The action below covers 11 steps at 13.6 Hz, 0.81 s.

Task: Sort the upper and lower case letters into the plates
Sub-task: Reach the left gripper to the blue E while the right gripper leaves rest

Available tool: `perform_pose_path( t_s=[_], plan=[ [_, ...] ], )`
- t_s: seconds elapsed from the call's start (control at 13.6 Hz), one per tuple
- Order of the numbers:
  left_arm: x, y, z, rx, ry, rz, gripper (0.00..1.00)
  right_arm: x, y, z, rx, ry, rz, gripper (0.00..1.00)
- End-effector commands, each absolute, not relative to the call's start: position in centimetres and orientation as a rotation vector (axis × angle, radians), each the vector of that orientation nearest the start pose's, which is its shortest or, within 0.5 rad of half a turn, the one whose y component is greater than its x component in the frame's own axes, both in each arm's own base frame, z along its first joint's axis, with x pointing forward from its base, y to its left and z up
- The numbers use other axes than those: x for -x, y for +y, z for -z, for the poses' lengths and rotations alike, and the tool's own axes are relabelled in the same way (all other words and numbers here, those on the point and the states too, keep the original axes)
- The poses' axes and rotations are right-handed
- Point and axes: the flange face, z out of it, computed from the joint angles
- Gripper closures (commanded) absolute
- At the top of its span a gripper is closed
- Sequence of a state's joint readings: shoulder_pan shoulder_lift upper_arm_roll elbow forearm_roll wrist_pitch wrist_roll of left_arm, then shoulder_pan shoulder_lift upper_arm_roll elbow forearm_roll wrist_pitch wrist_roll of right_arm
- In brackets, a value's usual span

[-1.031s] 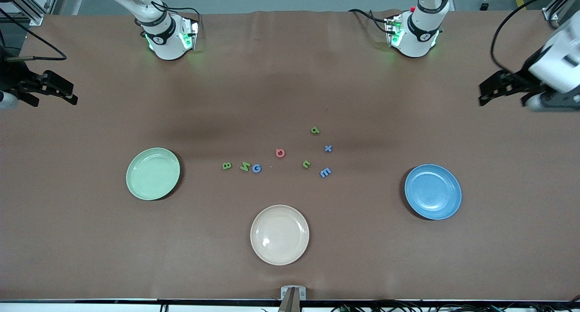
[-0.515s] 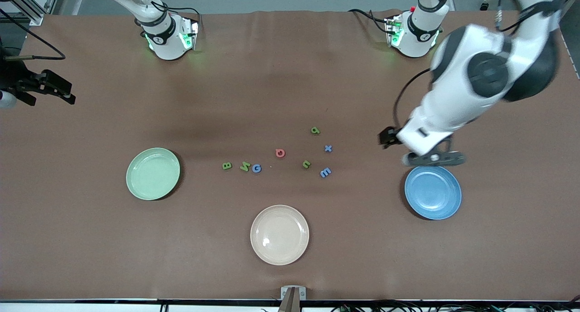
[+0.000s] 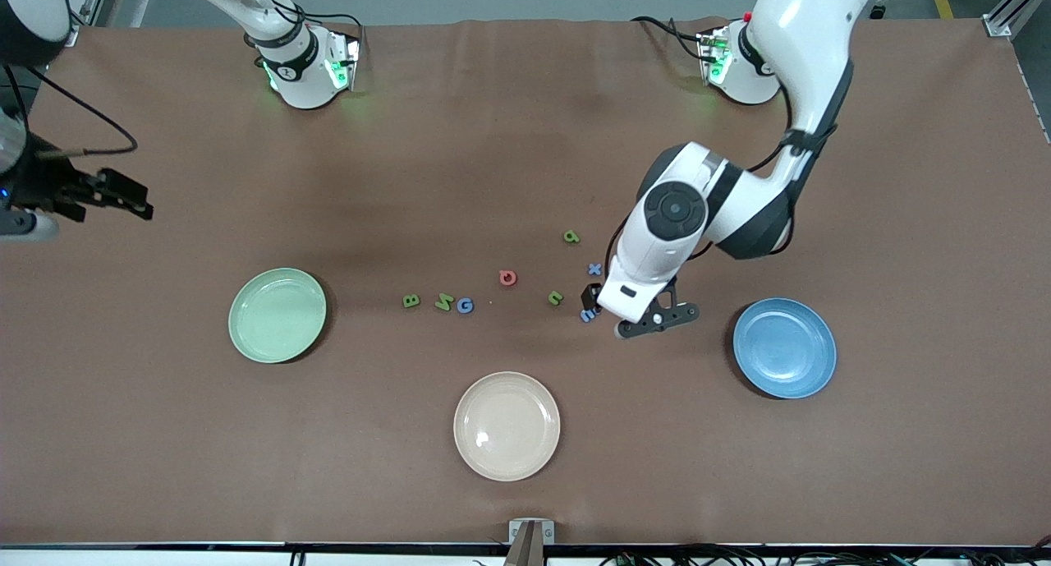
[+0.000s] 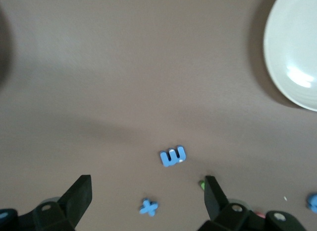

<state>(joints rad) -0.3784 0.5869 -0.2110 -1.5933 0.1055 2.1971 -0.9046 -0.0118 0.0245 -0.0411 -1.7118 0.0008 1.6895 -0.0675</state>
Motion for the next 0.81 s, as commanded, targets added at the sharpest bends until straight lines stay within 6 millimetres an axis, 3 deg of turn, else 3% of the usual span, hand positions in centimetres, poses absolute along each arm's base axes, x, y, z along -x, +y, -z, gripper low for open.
perform_pose_path(
  t_s=[0.0, 0.15, 0.22, 0.37, 0.52, 0.59, 0.74],
  plan=[
    [-59.3, -38.1, -26.1, 3.124, -0.646, 0.010, 0.03, -59.3, -4.3, -51.0, 3.135, 0.003, -0.146, 0.00],
    [-58.2, -39.8, -23.6, 3.094, -0.733, 0.008, 0.07, -59.0, -3.2, -50.1, 3.132, 0.017, -0.192, 0.00],
    [-58.1, -39.8, -22.6, 3.074, -0.753, 0.007, 0.08, -58.9, -2.7, -49.7, 3.127, 0.090, -0.209, 0.00],
    [-57.7, -40.2, -20.7, 3.060, -0.814, 0.010, 0.14, -58.5, 0.2, -48.4, 3.089, 0.191, -0.262, 0.00],
    [-57.5, -40.6, -19.1, 3.056, -0.857, 0.004, 0.15, -57.9, 1.7, -46.6, 3.034, 0.400, -0.317, 0.00],
    [-57.2, -40.8, -18.3, 3.053, -0.852, -0.008, 0.17, -57.4, 3.4, -45.8, 3.008, 0.452, -0.309, 0.00],
    [-57.1, -40.9, -17.6, 3.049, -0.850, -0.019, 0.21, -56.0, 5.7, -42.6, 2.977, 0.690, -0.266, 0.00]
  ],
)
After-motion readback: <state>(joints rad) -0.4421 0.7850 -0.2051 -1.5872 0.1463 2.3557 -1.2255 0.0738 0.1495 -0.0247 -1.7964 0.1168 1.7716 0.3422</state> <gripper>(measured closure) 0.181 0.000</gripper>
